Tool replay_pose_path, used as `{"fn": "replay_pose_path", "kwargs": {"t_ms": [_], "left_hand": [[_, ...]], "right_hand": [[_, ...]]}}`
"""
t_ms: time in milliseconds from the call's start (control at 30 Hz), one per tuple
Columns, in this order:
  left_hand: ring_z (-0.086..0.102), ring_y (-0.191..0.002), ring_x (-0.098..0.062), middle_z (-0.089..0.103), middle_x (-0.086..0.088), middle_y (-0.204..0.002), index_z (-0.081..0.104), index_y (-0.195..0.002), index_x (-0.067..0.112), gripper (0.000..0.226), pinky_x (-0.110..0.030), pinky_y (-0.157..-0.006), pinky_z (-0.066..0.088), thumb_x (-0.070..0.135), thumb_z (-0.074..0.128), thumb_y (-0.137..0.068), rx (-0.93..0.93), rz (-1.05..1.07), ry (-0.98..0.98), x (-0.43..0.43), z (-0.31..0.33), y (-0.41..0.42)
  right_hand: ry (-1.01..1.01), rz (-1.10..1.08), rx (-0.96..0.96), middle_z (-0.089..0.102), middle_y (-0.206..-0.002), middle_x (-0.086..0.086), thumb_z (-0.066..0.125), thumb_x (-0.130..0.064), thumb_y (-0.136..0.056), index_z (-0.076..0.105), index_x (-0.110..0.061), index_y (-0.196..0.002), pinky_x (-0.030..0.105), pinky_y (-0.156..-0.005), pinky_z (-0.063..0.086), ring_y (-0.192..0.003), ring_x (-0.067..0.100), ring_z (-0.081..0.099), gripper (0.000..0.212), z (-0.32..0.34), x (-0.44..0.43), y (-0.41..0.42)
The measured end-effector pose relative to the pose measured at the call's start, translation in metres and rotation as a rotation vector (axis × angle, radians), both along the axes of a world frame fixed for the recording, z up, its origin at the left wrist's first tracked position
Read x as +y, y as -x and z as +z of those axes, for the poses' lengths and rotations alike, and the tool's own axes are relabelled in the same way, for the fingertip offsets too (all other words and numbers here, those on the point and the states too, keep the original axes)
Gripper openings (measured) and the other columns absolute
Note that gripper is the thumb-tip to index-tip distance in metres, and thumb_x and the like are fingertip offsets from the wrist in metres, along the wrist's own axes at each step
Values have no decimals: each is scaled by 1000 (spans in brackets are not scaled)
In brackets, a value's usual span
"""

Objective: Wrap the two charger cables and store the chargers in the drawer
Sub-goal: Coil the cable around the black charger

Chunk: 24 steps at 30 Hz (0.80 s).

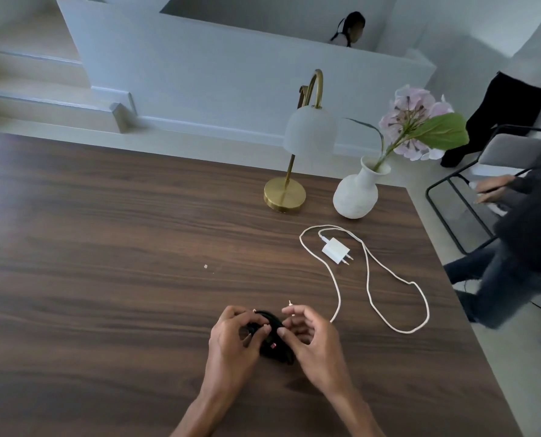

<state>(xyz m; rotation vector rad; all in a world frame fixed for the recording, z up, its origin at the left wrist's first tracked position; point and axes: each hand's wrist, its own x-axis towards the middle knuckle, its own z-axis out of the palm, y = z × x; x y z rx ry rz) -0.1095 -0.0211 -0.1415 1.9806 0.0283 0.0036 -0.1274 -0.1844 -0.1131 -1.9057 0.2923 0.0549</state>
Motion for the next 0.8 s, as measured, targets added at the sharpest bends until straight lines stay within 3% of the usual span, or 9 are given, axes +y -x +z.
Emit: {"fn": "replay_pose_path", "kwargs": {"t_ms": [100, 200, 300, 433, 567, 800], "left_hand": [[70, -83, -7, 63, 15, -89, 76, -77, 33, 24, -33, -76, 63, 11, 84, -79, 21, 25, 36, -1, 0, 0], [71, -83, -9, 65, 11, -89, 73, -72, 39, 34, -28, -73, 63, 8, 84, -79, 37, 41, 56, -2, 2, 1], [71, -84, -12, 66, 7, -91, 73, -73, 38, 34, -15, -70, 59, 7, 84, -79, 39, 41, 63, -1, 3, 1], [72, -86, -7, 68, 5, -91, 76, -74, 34, 27, -14, -77, 57, 9, 86, -77, 46, 17, 86, 6, 6, 0], [72, -85, -6, 68, 3, -91, 76, -74, 35, 31, -14, -78, 57, 6, 86, -76, 50, -33, 82, 10, 8, 0], [69, -89, -6, 65, 6, -90, 71, -76, 42, 39, -8, -75, 53, 6, 85, -76, -9, -60, 27, 6, 11, 0]], "right_hand": [[-69, -36, 73, 78, -86, 7, 71, -3, -88, 77, -17, -94, 29, -77, 61, -82, 15, 74, 16, -7, -11, 1], [-123, 36, 186, 77, -76, 10, 72, -1, -87, 77, -9, -89, 25, -68, 60, -70, 13, 72, 9, -9, -18, 3], [-136, 49, 202, 74, -70, 5, 73, 1, -86, 77, -5, -87, 22, -63, 58, -65, 10, 70, 7, -9, -17, 3], [-157, 53, 151, 73, -72, 7, 71, 3, -86, 77, -2, -87, 19, -61, 55, -65, 7, 67, 7, -5, -16, 1], [-111, 112, 93, 73, -72, 2, 69, 3, -87, 78, -10, -86, 22, -60, 53, -65, 6, 62, 16, -3, -18, -3], [19, 218, 68, 74, -78, 9, 69, -1, -88, 77, -28, -84, 30, -62, 55, -64, 7, 59, 28, 1, -18, -8]]}}
